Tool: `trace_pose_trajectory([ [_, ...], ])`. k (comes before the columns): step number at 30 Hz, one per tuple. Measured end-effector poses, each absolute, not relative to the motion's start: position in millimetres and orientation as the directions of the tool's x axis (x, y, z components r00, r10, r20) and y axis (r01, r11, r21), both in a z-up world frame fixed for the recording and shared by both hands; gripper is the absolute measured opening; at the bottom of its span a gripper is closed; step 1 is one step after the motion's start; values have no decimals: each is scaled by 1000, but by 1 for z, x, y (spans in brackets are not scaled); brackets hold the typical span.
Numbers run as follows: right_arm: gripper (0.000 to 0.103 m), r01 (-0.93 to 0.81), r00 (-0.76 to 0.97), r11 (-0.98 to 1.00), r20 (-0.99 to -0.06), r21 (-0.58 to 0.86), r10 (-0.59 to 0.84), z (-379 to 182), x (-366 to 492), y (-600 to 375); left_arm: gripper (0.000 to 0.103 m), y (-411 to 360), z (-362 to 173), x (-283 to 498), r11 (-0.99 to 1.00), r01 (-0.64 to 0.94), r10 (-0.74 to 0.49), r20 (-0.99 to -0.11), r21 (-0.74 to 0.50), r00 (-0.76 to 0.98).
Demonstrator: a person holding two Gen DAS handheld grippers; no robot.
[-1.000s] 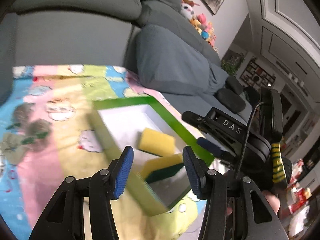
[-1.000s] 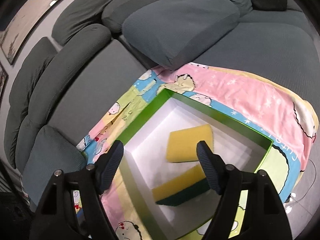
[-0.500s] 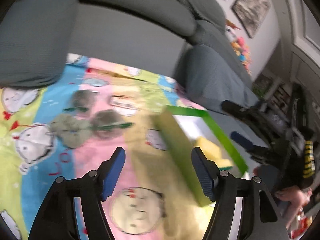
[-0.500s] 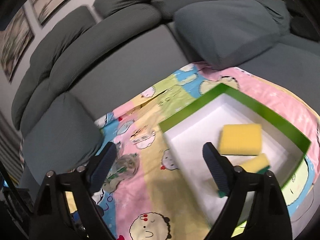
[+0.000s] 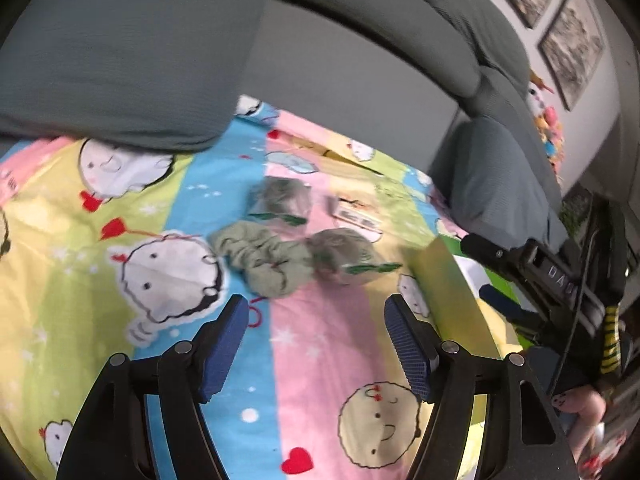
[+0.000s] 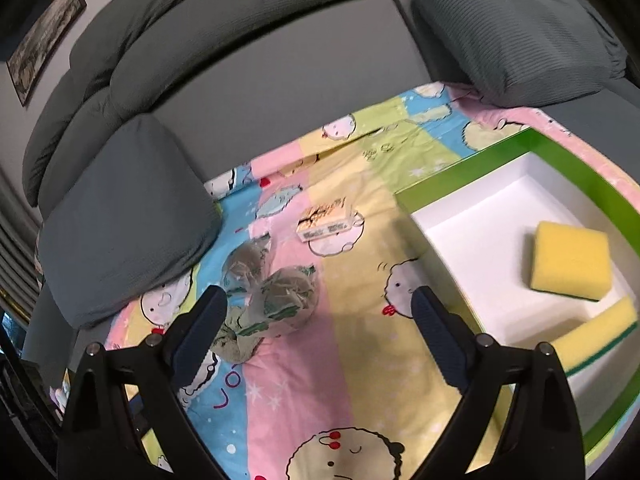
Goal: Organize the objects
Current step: 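Move both grippers back toward the grey cloth and plastic bags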
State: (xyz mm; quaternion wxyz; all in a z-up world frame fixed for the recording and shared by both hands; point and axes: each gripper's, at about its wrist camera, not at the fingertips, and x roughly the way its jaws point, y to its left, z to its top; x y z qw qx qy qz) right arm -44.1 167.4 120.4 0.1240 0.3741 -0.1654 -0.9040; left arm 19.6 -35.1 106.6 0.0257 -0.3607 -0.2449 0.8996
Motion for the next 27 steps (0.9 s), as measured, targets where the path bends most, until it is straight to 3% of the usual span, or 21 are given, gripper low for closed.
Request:
trace_pose_trajectory([
  [10, 93, 119, -622, -909, -683, 400, -382, 97, -69, 139, 71, -60, 90, 18, -840, 221, 228, -692, -496, -684],
  [19, 90, 247, -622, -922, -681, 299, -388, 91, -76, 89, 71, -70, 84, 21, -829, 262, 220, -719, -494, -660],
  [27, 89, 273, -624, -947, -719, 168, -307, 77, -81, 58, 71, -79, 83, 26, -838, 277, 199, -736, -471, -647],
])
